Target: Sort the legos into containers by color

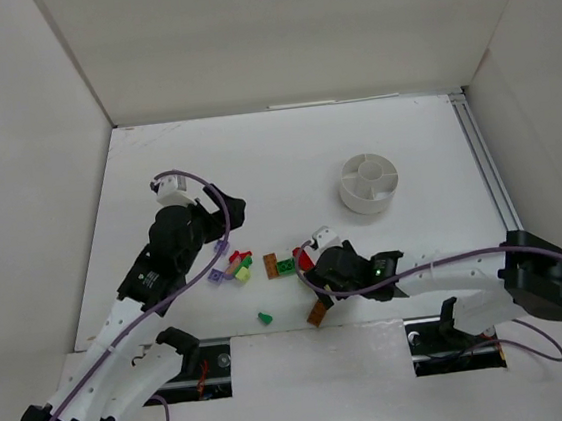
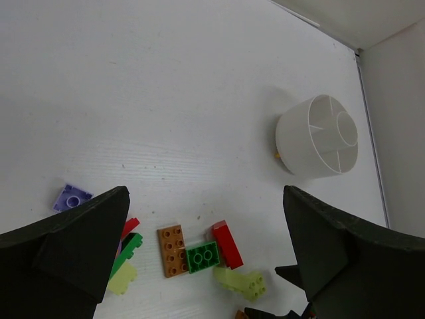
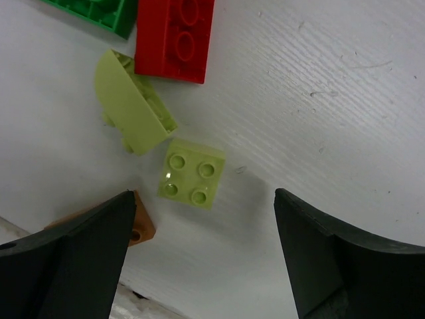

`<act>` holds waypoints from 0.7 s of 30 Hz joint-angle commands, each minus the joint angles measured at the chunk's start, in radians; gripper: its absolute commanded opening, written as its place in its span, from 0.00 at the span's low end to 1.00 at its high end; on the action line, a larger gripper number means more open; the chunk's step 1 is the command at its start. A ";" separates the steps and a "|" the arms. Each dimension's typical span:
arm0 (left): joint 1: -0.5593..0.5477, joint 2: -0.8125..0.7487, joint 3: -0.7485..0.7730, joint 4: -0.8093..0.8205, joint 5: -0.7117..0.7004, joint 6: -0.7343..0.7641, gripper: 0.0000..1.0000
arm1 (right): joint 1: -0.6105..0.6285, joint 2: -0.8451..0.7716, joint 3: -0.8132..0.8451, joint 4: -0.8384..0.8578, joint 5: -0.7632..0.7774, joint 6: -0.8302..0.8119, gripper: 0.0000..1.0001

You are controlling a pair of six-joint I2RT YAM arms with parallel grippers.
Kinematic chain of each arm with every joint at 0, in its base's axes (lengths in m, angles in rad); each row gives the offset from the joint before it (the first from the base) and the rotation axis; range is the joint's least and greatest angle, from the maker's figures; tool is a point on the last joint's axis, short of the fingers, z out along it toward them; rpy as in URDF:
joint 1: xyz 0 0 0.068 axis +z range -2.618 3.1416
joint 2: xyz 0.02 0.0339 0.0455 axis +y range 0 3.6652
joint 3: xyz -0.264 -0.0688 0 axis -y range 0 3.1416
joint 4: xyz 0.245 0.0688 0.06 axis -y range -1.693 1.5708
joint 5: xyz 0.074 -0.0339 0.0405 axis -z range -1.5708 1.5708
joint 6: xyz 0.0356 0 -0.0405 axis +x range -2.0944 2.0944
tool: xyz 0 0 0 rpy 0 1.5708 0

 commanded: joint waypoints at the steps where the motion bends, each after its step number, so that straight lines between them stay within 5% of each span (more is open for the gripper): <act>1: 0.000 -0.005 0.003 -0.002 0.012 -0.025 1.00 | 0.011 0.030 0.027 0.036 0.046 0.046 0.90; 10: 0.000 -0.005 -0.016 0.007 0.042 -0.025 1.00 | 0.011 0.124 0.076 0.062 0.104 0.095 0.67; 11: 0.000 -0.005 -0.016 -0.002 0.056 -0.025 1.00 | 0.011 0.124 0.076 0.062 0.104 0.095 0.51; 14: 0.000 -0.018 -0.025 -0.002 0.114 -0.025 1.00 | 0.011 0.115 0.101 0.025 0.095 0.095 0.28; 21: 0.000 -0.058 -0.054 0.000 0.200 -0.025 1.00 | 0.011 -0.066 0.135 -0.138 0.242 0.112 0.23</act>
